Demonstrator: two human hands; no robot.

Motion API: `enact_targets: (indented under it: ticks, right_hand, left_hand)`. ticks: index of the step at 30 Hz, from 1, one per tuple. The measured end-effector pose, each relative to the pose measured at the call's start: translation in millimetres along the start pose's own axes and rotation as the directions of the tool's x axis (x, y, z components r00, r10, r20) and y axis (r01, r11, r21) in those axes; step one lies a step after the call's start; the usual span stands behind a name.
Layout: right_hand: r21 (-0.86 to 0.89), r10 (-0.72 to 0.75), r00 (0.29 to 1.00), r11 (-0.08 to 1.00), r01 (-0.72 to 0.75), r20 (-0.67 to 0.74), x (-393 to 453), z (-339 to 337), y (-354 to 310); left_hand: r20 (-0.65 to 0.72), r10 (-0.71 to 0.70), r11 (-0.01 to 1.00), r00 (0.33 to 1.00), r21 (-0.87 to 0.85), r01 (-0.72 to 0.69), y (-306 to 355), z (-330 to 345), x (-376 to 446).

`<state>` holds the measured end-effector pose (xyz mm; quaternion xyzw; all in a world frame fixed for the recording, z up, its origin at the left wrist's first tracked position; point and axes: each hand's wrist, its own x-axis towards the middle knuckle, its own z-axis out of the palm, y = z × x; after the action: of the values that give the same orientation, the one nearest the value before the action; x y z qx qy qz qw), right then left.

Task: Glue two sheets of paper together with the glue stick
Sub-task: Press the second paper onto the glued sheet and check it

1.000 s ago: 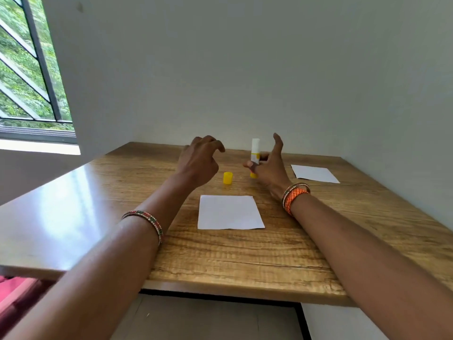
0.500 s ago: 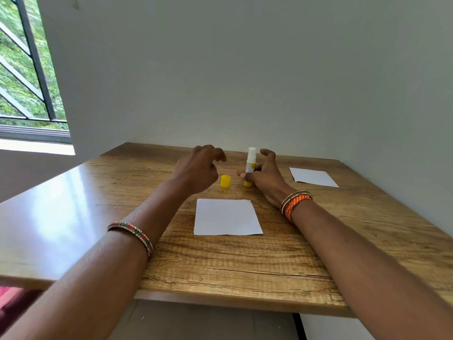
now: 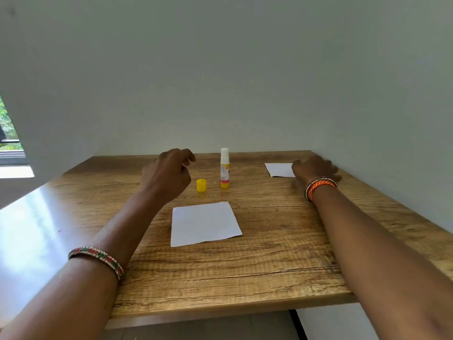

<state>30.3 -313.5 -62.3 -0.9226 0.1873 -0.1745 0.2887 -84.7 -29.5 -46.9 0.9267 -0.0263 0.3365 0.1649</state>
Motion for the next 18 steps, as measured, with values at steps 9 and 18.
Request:
enact_targets:
  ticks: [9,18]
  right_hand:
    - [-0.157,-0.015,0.996,0.987,0.029,0.086,8.2,9.1,-2.5]
    - [0.27,-0.016,0.999,0.963,0.005,0.039,10.7,6.3,-3.2]
  left_hand:
    - [-0.018,-0.014,1.0,1.0,-0.006,0.014,4.8,-2.2,-0.4]
    - [-0.064,-0.051,0.997,0.997,-0.068,0.047,9.8,-7.6,-0.3]
